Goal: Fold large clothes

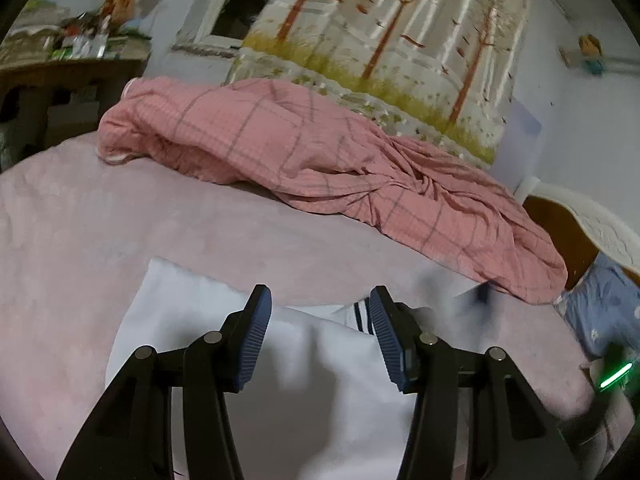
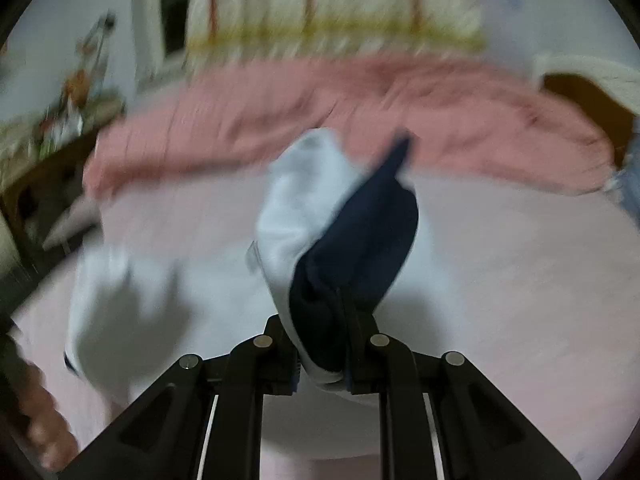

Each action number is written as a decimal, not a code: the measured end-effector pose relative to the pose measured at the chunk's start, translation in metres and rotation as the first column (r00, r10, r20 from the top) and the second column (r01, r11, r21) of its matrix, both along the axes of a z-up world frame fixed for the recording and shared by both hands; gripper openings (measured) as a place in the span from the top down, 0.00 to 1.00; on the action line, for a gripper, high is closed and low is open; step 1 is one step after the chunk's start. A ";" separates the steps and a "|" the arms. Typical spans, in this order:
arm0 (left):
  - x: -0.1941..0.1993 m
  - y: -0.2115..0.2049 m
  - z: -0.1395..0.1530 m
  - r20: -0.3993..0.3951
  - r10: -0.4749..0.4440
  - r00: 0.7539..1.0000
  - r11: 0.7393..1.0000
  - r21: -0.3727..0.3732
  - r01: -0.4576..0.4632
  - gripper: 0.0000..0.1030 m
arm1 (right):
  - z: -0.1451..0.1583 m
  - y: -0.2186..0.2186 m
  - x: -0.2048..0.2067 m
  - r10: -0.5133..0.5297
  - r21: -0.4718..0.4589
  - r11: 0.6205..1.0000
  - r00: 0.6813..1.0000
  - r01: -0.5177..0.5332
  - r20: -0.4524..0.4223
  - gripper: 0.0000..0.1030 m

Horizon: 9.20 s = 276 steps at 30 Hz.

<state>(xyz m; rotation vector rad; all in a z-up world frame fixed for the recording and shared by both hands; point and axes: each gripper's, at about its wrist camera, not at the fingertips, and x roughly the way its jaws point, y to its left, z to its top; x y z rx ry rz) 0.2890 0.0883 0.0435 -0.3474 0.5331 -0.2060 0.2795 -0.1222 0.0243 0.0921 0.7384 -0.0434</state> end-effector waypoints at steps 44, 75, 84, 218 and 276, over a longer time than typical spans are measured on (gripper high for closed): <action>-0.008 -0.116 -0.074 -0.280 -0.397 0.874 0.918 -0.112 0.381 0.73 | -0.023 -0.109 -0.025 0.086 0.227 0.971 0.996 -0.077 -0.029 0.36; -0.008 0.049 -0.104 -0.365 0.109 0.925 0.992 0.093 -0.080 0.39 | -0.023 -0.029 -0.020 0.298 0.274 0.913 0.953 -0.302 0.059 0.54; -0.038 0.008 -0.022 -0.106 0.039 0.994 0.966 0.257 -0.010 0.86 | -0.034 -0.039 0.021 0.296 0.422 0.865 0.955 -0.270 0.005 0.54; 0.033 -0.103 -0.095 -0.251 -0.575 0.779 0.784 -0.444 0.435 0.30 | -0.077 -0.179 -0.014 0.113 0.649 0.755 0.993 -0.100 0.023 0.45; -0.058 -0.444 0.033 0.328 -0.468 0.821 0.881 0.105 0.461 0.05 | 0.049 -0.489 -0.211 -0.484 0.142 0.873 0.788 0.467 0.380 0.13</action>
